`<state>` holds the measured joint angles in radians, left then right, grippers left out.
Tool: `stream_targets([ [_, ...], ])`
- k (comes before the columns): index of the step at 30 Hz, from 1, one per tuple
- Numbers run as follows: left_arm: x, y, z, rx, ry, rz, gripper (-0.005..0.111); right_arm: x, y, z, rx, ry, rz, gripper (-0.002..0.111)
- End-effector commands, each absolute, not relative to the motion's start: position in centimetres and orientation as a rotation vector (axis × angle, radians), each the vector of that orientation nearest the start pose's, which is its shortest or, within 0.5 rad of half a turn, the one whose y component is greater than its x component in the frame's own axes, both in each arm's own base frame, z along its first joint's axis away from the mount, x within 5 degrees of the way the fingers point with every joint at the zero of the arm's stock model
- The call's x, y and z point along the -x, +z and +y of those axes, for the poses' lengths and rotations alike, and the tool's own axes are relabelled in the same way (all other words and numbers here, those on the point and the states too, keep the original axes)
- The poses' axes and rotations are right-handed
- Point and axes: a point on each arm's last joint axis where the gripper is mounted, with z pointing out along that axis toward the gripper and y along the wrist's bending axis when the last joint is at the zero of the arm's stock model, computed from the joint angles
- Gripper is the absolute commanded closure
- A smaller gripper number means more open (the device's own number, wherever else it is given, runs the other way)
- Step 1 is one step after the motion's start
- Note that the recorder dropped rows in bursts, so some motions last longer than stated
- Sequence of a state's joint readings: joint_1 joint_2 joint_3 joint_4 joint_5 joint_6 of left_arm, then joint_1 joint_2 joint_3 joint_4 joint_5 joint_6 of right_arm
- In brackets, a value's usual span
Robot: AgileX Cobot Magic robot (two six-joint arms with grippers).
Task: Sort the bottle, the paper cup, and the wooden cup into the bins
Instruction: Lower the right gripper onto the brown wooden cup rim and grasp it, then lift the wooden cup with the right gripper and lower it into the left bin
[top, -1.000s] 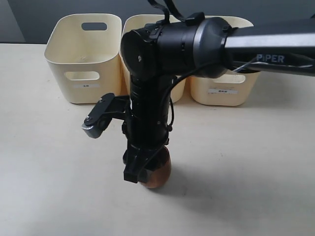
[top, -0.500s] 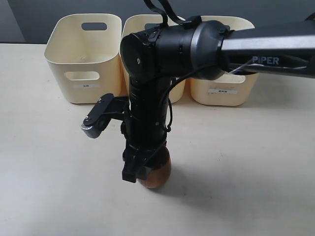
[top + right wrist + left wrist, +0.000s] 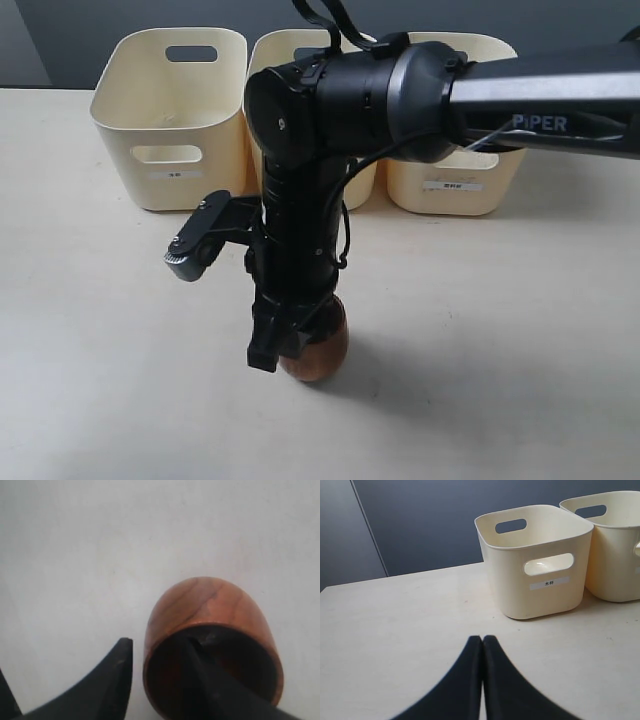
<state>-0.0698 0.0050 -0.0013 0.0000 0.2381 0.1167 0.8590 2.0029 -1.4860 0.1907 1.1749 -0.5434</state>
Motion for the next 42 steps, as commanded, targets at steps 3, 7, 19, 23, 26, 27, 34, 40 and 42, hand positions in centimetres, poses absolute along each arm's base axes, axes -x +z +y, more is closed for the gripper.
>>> stream_targets([
  [3,-5.5,19.2,-0.4,-0.157,0.025,1.714,0.107,-24.0,18.9,30.3,1.990,0.268,2.499,0.098],
  [7,-5.5,19.2,-0.4,-0.157,0.025,1.714,0.107,-24.0,18.9,30.4,2.032,0.277,2.461,0.109],
  [19,-5.5,19.2,-0.4,-0.157,0.025,1.714,0.107,-23.7,18.9,30.3,2.108,0.297,2.423,0.109],
  [23,-5.5,19.2,-0.4,-0.157,0.025,1.714,0.107,-23.7,19.3,30.2,2.113,0.298,2.404,0.109],
  [26,-5.5,19.2,-0.4,-0.157,0.025,1.714,0.107,-23.7,20.2,30.0,2.112,0.272,2.374,0.109],
  [27,-5.5,19.2,-0.4,-0.157,0.025,1.714,0.107,-23.7,20.6,29.9,2.112,0.264,2.366,0.109],
  [34,-5.5,19.2,-0.4,-0.157,0.025,1.714,0.107,-24.1,24.8,30.3,2.043,0.277,2.256,0.109],
  [40,-5.5,19.2,-0.4,-0.157,0.025,1.714,0.107,-24.8,28.6,31.2,1.956,0.291,2.152,0.109],
  [42,-5.5,19.2,-0.4,-0.157,0.025,1.714,0.107,-25.1,29.9,31.5,1.928,0.289,2.111,0.109],
])
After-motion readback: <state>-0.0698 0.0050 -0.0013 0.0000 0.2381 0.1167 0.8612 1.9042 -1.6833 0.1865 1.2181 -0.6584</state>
